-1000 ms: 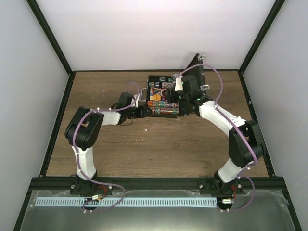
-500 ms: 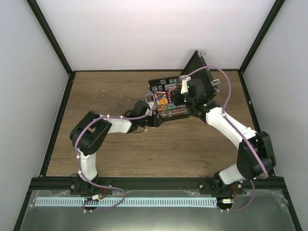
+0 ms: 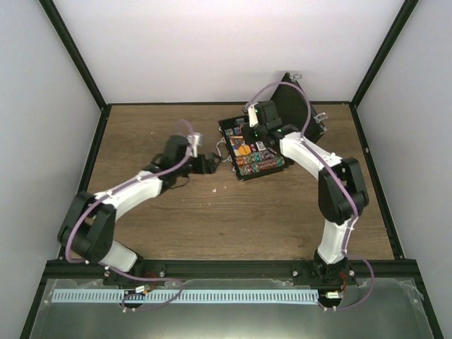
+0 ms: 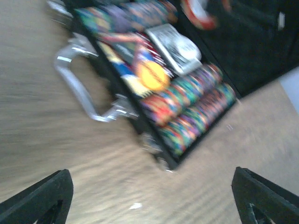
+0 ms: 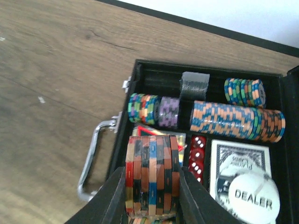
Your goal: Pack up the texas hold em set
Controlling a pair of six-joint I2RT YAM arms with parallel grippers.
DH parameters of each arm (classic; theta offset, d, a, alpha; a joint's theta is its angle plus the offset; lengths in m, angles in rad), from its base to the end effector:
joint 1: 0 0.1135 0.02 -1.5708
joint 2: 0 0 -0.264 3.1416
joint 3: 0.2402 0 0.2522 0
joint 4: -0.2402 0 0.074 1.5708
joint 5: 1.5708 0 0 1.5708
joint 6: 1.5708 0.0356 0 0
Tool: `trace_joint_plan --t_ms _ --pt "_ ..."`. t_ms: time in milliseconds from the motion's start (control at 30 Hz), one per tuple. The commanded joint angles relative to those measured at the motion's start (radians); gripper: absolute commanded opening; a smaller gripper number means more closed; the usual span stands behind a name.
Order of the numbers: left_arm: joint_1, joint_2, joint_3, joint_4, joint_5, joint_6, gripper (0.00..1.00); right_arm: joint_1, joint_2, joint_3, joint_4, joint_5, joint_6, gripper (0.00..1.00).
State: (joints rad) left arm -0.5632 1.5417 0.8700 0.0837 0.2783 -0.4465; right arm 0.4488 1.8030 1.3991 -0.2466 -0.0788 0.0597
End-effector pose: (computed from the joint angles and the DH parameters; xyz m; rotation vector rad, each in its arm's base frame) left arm 0.2750 -0.1852 0.2119 0.3012 2.2481 -0.8628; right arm 0.3742 0.1833 0.2630 -0.4767 2.1926 0.3653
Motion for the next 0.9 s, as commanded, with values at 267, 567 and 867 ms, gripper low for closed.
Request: trace_joint_plan --t_ms 267,567,867 --pt "0.397 -0.336 0.168 -0.47 -0.224 0.28 1.0 0.021 0.318 0.399 -0.203 0.241 -0.177 0.01" --pt "0.408 -0.321 0.109 -0.467 -0.354 0.352 1.0 0.027 0.499 0.613 -0.28 0.301 -0.219 0.01" --pt "0.408 -0.299 0.113 -0.459 -0.357 0.367 1.0 0.031 0.564 0.658 -0.296 0.308 -0.222 0.01"
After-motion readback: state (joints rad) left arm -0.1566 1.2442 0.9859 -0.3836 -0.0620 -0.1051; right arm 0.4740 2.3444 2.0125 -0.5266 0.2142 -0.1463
